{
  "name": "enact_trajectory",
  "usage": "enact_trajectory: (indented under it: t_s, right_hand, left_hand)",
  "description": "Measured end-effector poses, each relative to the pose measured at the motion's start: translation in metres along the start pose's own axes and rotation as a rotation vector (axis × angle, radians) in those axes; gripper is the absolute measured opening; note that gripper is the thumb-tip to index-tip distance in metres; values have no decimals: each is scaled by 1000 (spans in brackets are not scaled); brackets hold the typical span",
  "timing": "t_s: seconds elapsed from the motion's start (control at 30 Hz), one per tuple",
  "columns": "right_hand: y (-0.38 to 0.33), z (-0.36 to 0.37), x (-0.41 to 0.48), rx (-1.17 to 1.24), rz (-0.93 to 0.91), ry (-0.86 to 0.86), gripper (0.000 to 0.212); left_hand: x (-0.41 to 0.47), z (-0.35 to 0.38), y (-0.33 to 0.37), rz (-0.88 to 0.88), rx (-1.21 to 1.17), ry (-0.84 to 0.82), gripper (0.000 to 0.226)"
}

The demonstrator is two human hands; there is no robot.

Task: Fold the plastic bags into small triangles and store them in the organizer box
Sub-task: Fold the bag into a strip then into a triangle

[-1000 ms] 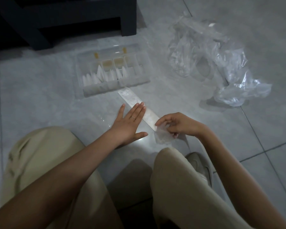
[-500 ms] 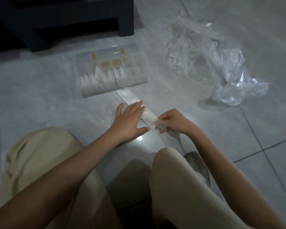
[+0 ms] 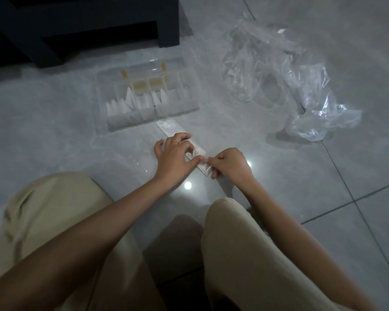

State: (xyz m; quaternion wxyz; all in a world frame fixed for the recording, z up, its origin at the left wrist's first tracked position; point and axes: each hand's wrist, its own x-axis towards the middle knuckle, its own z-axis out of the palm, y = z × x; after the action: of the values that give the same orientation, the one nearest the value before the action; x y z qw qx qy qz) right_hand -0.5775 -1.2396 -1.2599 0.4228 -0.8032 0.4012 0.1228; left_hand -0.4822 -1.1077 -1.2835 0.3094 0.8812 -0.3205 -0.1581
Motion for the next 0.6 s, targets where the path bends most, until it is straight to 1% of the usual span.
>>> enact_trajectory:
  t_s: [0.07,0.17,0.2,0.27,0.33,0.4,0.5,0.53,0.6]
  right_hand:
    - [0,2,-1,-2,4,25,48]
    - [1,5,-5,3,1,74,50]
    - [1,5,-6,-10,3,91,51]
    - [-2,6,-8,-54,5,113,52]
    - [-6,5,-8,-84,10,121,52]
    - [-8,5,-8,-86,19,123,51]
    - [-8,7,-9,-92,-9,117,51]
    - [-6,6,-9,-77,-32,98,51]
    - [-1,1,-11,29,-82,30,51]
  left_hand:
    - [1,3,2,-4,-14,34,13]
    - [4,4,4,-27,-41,75,13]
    - [4,3,5,-39,-70,79,18]
    - [5,2,7,-75,-125,63,33]
    - [5,1,8,-80,-116,49,41]
    - [5,2,6,-60,-75,45,35]
    - [5,4,1,-22,-31,72,12]
    - [5,4,0,-14,-24,80,9]
    - [4,4,0,-5,-24,86,8]
